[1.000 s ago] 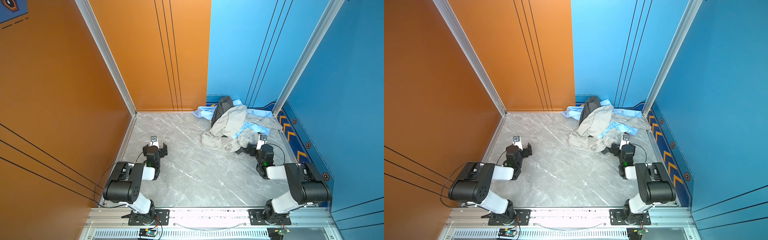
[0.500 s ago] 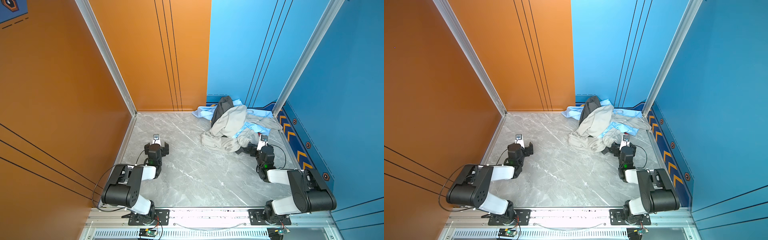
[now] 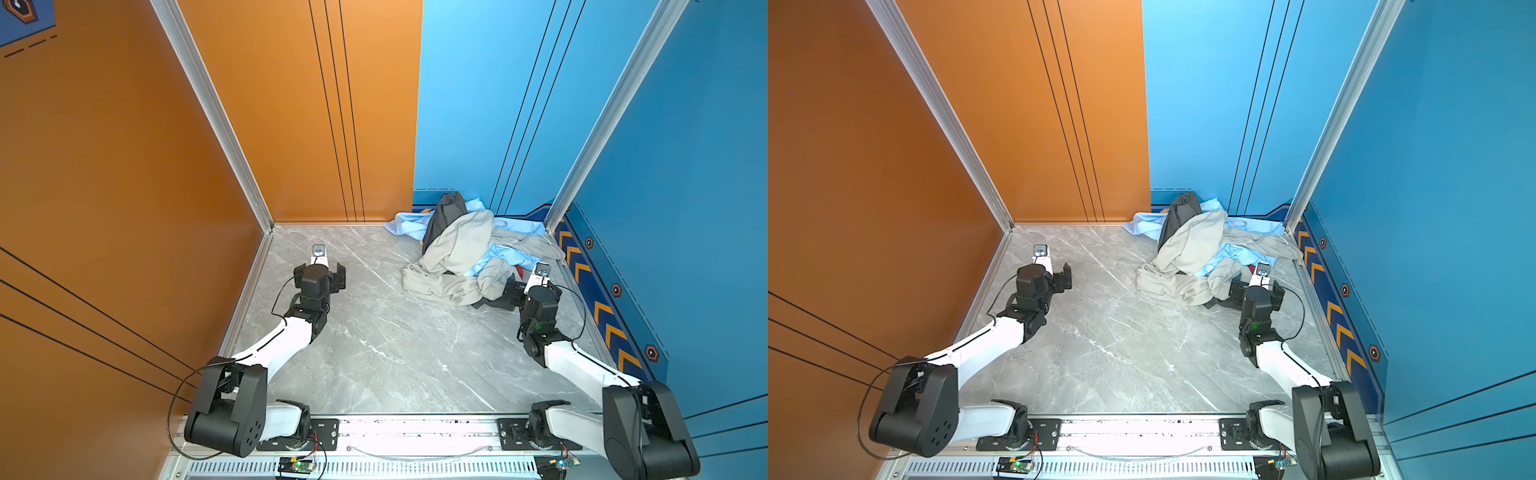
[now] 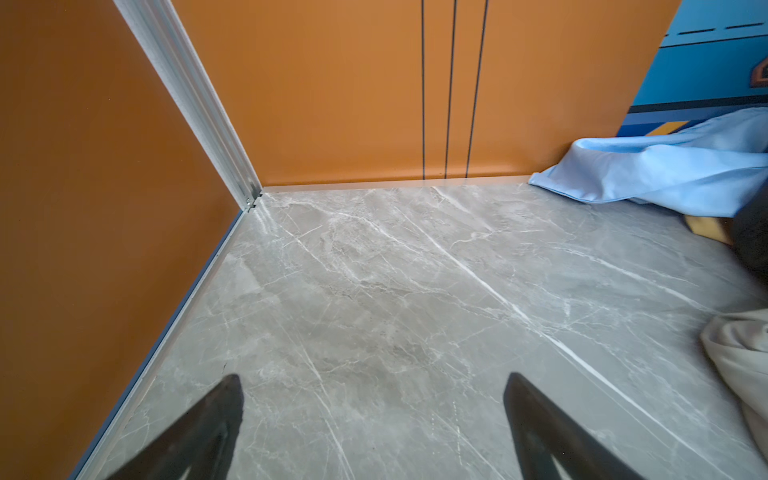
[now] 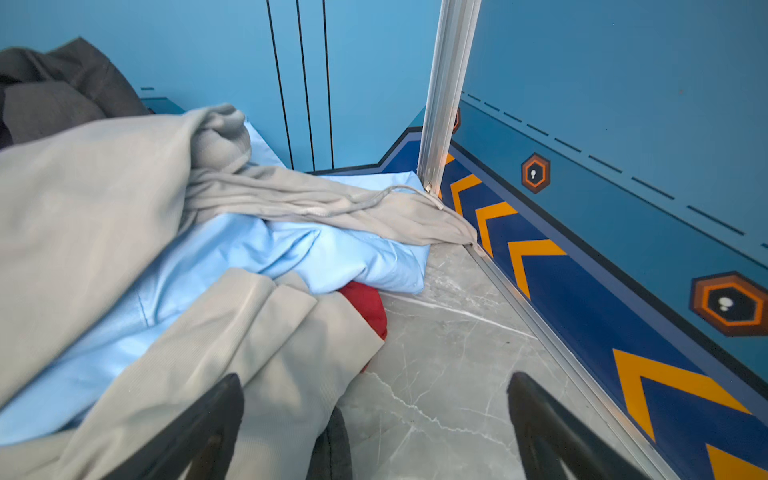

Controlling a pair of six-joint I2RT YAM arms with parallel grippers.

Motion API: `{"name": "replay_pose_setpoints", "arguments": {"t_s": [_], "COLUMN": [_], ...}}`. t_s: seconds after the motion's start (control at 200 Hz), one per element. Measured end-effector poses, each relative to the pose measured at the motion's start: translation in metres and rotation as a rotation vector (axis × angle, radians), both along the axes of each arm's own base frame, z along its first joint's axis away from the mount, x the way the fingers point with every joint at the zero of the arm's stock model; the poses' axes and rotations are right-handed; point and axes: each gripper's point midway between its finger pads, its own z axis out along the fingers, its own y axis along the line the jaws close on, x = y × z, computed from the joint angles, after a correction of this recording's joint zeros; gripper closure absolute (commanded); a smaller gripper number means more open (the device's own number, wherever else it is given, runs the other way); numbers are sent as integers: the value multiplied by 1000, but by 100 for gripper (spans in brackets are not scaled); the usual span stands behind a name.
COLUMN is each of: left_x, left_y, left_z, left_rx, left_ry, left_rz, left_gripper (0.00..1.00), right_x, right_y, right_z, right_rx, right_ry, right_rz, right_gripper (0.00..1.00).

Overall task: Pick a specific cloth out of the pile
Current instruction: 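Reach the right gripper toward the red cloth while the left gripper advances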

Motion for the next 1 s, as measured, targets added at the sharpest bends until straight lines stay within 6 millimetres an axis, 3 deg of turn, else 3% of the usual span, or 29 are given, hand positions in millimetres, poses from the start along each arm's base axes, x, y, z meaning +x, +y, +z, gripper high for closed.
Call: {"name": "replay_pose_setpoints", "arguments": {"t_s": [0.23,0.335,0.636,0.866,1.001], "left_x": [2,-2,-26,-48,-55], "left_y": [-39,-61,-128,-177,-192], "left_z": [8,10,6,-5,-17], "left_rx": [-87,-110,-125,-98,-88], "left_ry": [50,72,136,189,226], "left_rz": [-149,-226,-437,-577,-620], "left_gripper": [2,2,2,2,2], "right_x": [24,34,43,29,18], "right_y": [5,10,9,2,-10], "right_z": [60,69,31,3,-9], "right_rx": [84,135,308,413,478], "right_ry": [-5,24,214,324,345], "right_rz": [3,20,7,-34,-76], "right_gripper": [0,0,5,6,6]}}
